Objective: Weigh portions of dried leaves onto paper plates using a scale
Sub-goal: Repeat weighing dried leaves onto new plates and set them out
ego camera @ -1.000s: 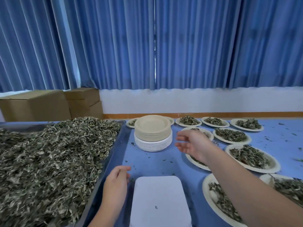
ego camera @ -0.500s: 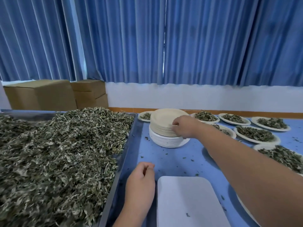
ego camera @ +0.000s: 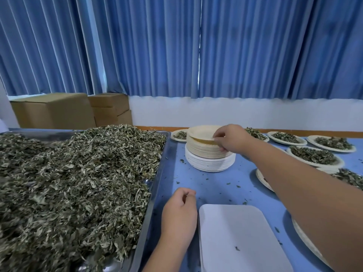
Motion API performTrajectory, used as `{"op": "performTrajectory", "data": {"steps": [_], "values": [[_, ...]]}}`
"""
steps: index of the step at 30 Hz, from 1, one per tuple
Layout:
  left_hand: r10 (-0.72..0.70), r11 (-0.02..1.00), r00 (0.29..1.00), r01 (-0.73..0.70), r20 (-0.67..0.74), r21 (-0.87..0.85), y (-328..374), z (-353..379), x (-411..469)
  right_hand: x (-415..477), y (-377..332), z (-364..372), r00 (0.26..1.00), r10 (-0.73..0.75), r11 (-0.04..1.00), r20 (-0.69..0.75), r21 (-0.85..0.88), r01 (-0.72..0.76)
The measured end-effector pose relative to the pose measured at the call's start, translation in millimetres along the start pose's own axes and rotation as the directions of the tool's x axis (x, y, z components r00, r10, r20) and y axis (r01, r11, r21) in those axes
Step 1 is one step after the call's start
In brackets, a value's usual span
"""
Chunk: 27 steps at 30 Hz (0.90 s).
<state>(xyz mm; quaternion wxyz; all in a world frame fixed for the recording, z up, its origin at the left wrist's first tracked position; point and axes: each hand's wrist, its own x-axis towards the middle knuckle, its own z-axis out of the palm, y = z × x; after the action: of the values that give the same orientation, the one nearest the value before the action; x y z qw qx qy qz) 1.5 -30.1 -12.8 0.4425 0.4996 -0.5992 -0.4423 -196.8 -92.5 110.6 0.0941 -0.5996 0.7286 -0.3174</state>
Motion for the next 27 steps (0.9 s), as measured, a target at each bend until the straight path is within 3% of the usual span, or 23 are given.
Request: {"op": "performTrajectory", "data": {"steps": [3, 7, 11, 14, 17, 20, 22, 27], "values": [[0.006, 1.0, 1.0, -0.006, -0.009, 0.004, -0.6, 0.1, -0.1, 0.1, 1.1, 3.1, 0.995, 0.038, 0.99, -0.089, 0.136, -0.026], [0.01, 1.0, 1.0, -0.01, -0.002, 0.003, -0.3, -0.1, -0.1, -4.5, 5.9, 2.6, 0.962, 0.076, 0.986, -0.264, 0.163, -0.034], [0.021, 1.0, 1.0, -0.021, 0.001, 0.005, 2.1, -1.4, -1.6, -28.5, 10.0, -4.8, 0.911, 0.135, 0.925, -0.39, 0.379, 0.025], [0.059, 0.998, 0.997, -0.06, -0.051, -0.02, 7.9, -4.1, -4.8, -63.4, 15.3, -7.9, 0.918, 0.155, 0.832, -0.366, 0.549, 0.079], [-0.007, 0.951, 0.989, -0.039, -0.149, -0.307, 19.1, -11.1, -6.0, -106.2, 24.8, -7.1, 0.944, 0.108, 0.806, -0.313, 0.583, 0.102], [-0.126, 0.761, 0.992, 0.106, 0.015, -0.64, 35.4, -18.5, -13.5, -146.6, 35.8, -6.5, 0.977, 0.084, 0.787, -0.198, 0.614, 0.057], [-0.154, 0.669, 0.974, 0.228, 0.169, -0.707, 42.4, -21.9, -20.6, -166.6, 43.1, -6.2, 0.987, 0.078, 0.782, -0.14, 0.623, 0.027], [-0.121, 0.71, 0.941, 0.305, 0.317, -0.635, 52.8, -28.1, -36.3, -197.4, 52.1, -9.3, 0.998, 0.033, 0.792, -0.052, 0.611, 0.006]]}}
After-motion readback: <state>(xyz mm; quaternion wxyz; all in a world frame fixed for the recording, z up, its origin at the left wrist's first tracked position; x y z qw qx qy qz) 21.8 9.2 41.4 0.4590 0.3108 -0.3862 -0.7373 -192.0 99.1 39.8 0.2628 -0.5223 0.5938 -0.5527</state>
